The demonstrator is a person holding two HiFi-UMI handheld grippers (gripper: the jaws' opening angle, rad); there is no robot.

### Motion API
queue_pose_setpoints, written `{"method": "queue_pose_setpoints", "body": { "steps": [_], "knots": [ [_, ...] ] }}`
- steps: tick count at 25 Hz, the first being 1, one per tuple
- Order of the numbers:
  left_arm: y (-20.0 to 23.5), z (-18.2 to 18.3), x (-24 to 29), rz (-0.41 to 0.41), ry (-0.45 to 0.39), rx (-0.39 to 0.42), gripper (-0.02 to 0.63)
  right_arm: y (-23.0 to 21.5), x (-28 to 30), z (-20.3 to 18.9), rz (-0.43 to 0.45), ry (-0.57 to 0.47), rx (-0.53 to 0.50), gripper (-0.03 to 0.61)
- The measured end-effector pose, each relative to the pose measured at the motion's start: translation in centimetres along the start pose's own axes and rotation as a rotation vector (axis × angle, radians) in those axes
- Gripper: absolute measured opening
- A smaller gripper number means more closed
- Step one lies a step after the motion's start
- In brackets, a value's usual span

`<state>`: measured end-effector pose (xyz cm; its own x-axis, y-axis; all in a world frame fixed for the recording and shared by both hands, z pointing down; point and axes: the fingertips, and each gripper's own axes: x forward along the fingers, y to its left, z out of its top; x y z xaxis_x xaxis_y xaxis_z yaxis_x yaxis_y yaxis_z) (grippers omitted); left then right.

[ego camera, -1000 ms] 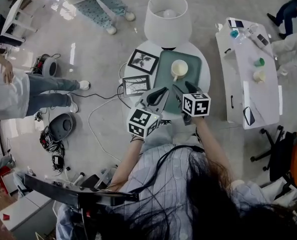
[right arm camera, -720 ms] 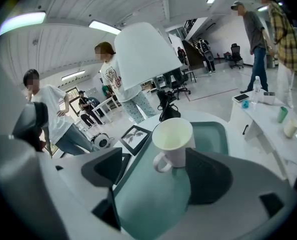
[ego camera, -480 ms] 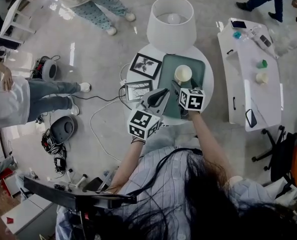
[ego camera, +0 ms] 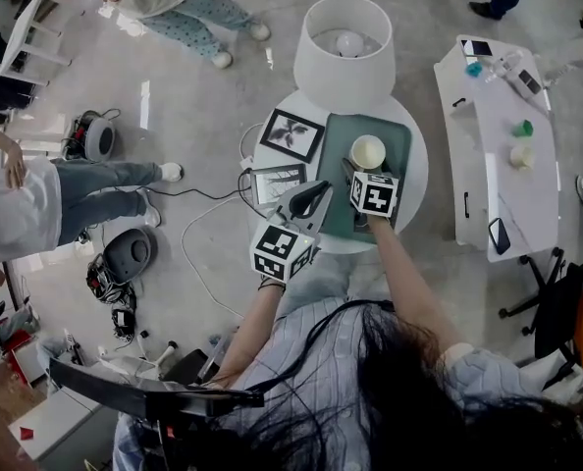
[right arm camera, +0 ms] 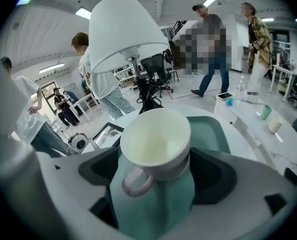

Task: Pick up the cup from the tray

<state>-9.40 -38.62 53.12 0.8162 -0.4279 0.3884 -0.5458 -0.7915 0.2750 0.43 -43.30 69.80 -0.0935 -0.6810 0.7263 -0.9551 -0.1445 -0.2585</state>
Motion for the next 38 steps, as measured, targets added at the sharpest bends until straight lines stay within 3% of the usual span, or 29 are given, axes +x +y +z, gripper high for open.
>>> {"method": "queue_pose_setpoints", "body": {
  "steps": [17, 38],
  "knots": [
    [1.6, -1.2, -1.1, 0.042, 0.029, -0.029, 0.015, -1.1, 2.1, 0.1, -0.056, -0.021, 0.021, 0.413],
    [0.2, -2.2, -1.7, 0.055, 0.03, -0.044, 0.015, -0.1, -1.5, 0.2, 0.148, -0.015, -0.058, 0.413]
  ]
}}
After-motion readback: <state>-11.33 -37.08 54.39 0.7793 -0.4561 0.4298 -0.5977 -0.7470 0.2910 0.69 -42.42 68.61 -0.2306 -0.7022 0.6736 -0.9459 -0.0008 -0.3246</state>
